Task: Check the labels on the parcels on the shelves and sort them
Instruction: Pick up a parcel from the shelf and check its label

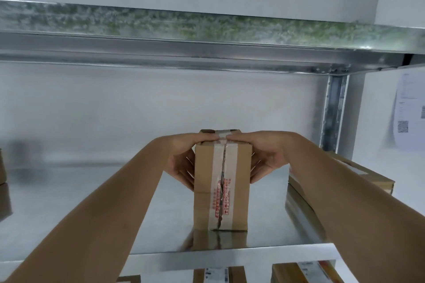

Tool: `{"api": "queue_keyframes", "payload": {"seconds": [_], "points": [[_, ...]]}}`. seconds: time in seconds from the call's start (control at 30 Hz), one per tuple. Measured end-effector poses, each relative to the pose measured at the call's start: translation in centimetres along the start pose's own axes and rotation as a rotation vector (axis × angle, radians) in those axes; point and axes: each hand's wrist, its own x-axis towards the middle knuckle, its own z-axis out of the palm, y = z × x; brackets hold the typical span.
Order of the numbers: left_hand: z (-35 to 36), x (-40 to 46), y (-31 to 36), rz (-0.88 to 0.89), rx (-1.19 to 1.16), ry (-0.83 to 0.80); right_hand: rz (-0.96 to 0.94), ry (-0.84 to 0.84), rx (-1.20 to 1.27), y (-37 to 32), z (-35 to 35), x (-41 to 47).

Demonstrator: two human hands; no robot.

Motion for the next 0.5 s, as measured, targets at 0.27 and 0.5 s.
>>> {"api": "queue_keyframes", "payload": {"seconds": [0.27, 0.5], "points": [[0.06, 0.08, 0.09, 0.002, -0.007, 0.003, 0.006, -0.020, 0.003, -0.01, -0.11, 0.10], [0.13, 0.09, -0.06, 0.004, -0.023, 0.017, -0.013, 0.023, 0.014, 0.20, -0.10, 0.21]]}}
